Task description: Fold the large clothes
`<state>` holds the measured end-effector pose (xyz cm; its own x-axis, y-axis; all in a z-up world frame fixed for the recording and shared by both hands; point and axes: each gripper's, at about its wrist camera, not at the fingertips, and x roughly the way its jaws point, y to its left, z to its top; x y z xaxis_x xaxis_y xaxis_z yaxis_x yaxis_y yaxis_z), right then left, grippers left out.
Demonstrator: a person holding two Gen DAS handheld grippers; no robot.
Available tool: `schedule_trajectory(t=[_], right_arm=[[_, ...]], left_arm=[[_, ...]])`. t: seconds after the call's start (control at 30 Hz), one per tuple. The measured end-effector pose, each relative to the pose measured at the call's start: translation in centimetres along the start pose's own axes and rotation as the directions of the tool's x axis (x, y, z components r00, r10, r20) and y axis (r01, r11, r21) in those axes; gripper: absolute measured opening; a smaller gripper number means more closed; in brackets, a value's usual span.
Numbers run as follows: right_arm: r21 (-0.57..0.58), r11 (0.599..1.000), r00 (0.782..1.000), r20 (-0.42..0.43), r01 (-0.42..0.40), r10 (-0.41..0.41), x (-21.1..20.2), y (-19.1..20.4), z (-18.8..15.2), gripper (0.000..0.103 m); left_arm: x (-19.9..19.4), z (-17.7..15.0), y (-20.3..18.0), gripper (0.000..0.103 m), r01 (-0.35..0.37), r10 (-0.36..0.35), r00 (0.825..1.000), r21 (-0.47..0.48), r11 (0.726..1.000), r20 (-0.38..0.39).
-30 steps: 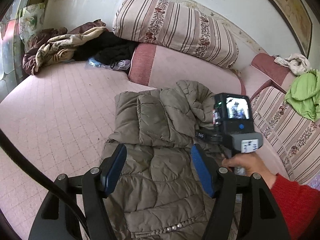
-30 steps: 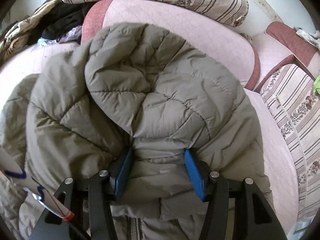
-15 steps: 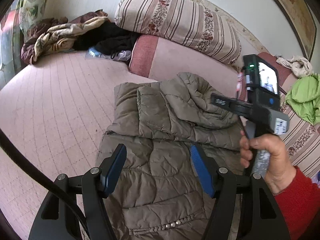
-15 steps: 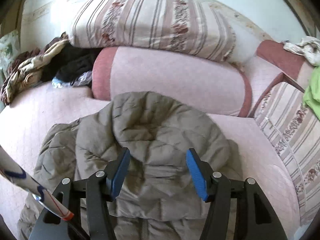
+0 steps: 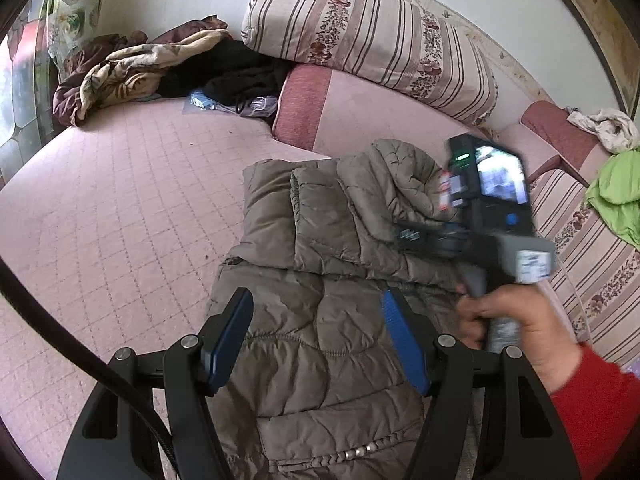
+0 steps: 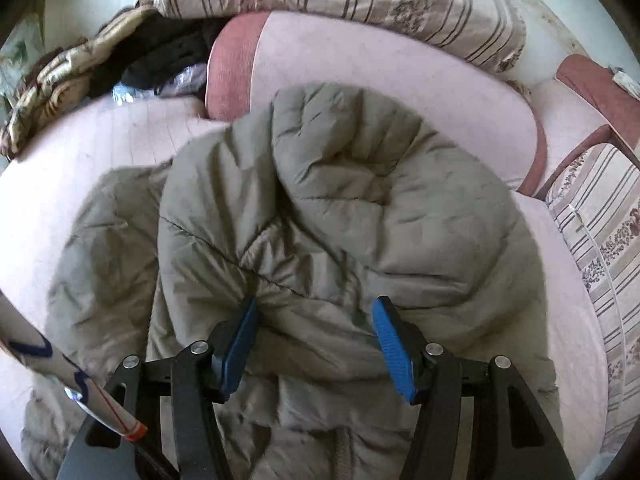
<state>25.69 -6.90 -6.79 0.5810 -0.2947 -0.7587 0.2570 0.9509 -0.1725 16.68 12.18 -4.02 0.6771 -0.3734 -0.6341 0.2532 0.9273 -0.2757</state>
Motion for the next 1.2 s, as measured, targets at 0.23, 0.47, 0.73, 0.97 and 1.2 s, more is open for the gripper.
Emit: schedule_trajectory(t=[0.23,0.47,0.73,0.97,1.2], right_arm=[[0.046,0.99,0.988,0.066,0.135,-0.138,-1.0,-4.0,1.0,0.065],[0.045,0.994,0.986,-0.14,0.099,-0.092,5.1,-5.6,-2.3,0.066],[0.008,0.998,0.988,-0.145,0.064,-0.063,2.2,-5.7,-3.8,0.065],[0.08,0.996,1.0,0.007,0.029,-0.03,-0.7,-5.1,-0.6,0.065],[-0.007,0.999,0.997,-0.062,0.037,-0.037,3.5,-0.1,-3.0,0.066]], left_arm=[[-0.1,-0.6,-0.7,0.066,-0.019,0.019,1.0,0.035,0.999,0.004],[0.0,-0.6,-0.9,0.066,-0.038,0.037,0.999,0.051,0.998,0.013],[0.6,-0.5,-0.7,0.066,-0.038,0.038,0.999,0.042,0.998,-0.013],[1.1,-0.7,-0.9,0.066,-0.046,0.047,0.999,0.053,0.998,-0.025],[2.0,-0.6,-0.1,0.066,-0.081,0.083,0.996,0.033,0.996,-0.042]])
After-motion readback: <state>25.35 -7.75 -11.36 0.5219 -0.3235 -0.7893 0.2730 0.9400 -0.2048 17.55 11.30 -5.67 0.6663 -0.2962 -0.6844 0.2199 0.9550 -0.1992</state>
